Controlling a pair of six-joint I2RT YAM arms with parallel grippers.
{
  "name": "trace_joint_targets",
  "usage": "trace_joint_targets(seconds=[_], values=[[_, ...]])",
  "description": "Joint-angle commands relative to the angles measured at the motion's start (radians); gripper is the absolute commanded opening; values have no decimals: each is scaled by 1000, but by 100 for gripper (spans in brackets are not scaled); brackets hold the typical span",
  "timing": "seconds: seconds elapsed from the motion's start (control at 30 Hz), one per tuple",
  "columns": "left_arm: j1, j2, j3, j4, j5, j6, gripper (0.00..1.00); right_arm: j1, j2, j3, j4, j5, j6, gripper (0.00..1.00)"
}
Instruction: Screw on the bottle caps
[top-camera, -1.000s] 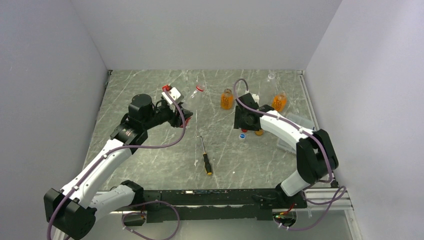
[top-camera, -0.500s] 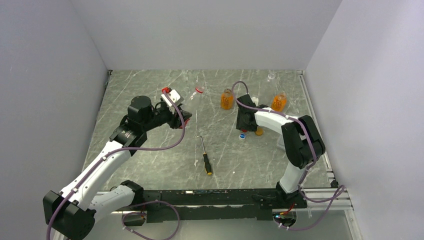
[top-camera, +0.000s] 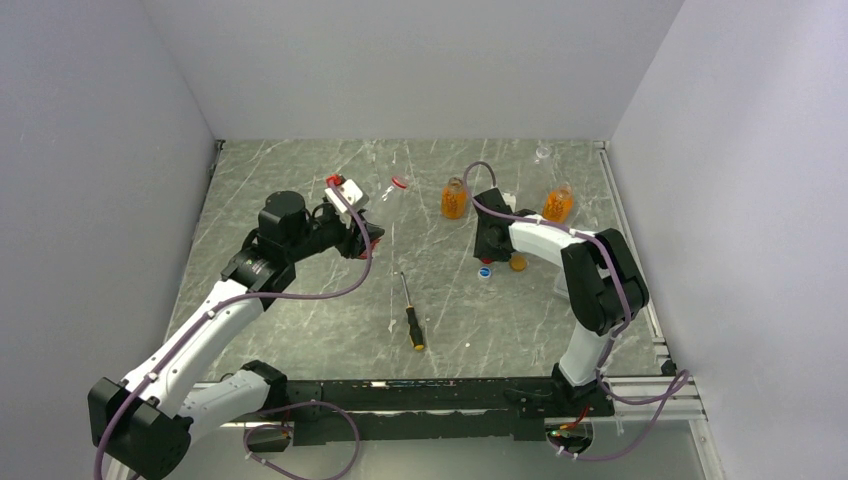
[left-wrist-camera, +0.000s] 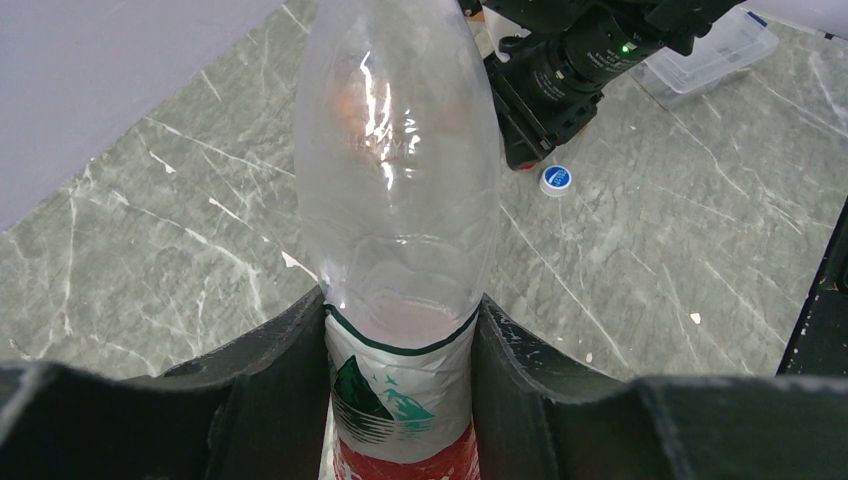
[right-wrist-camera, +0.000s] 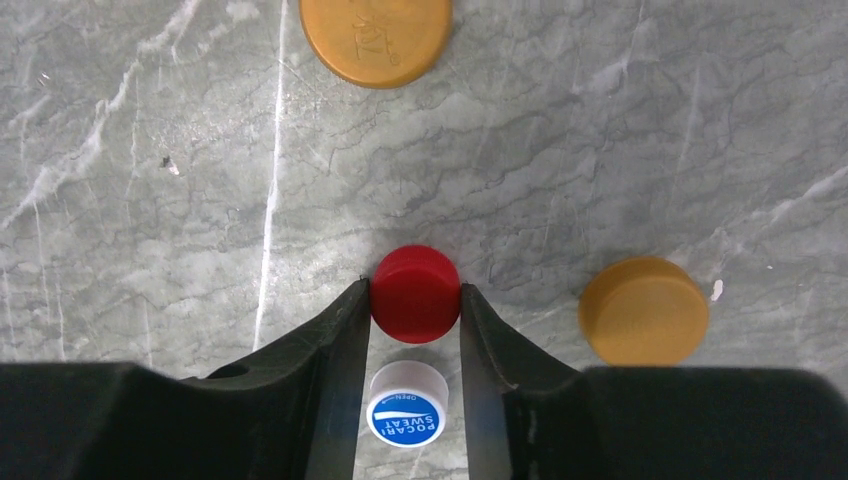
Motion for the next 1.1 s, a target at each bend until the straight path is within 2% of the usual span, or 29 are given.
trace_joint_targets(seconds=[0.0, 0.17, 0.4, 0.63, 0.87, 1.07], values=[[-1, 15, 11, 20, 31, 10, 49, -7, -10, -2, 29, -18, -18, 28], [-1, 32, 13, 4, 92, 30, 48, -8, -89, 23, -17, -93, -52, 19], [-2, 55, 36, -92, 270, 126, 47, -9, -336, 109, -101, -406, -132, 17], [-2, 42, 57, -175, 456, 166, 46, -12, -549, 179, -97, -761, -167, 16], [-2, 10, 45, -182, 562, 161, 44, -13, -610, 207, 3, -1056, -110, 18], [-2, -11, 38, -169, 582, 151, 40, -10, -605, 204, 89, -1182, -55, 18]])
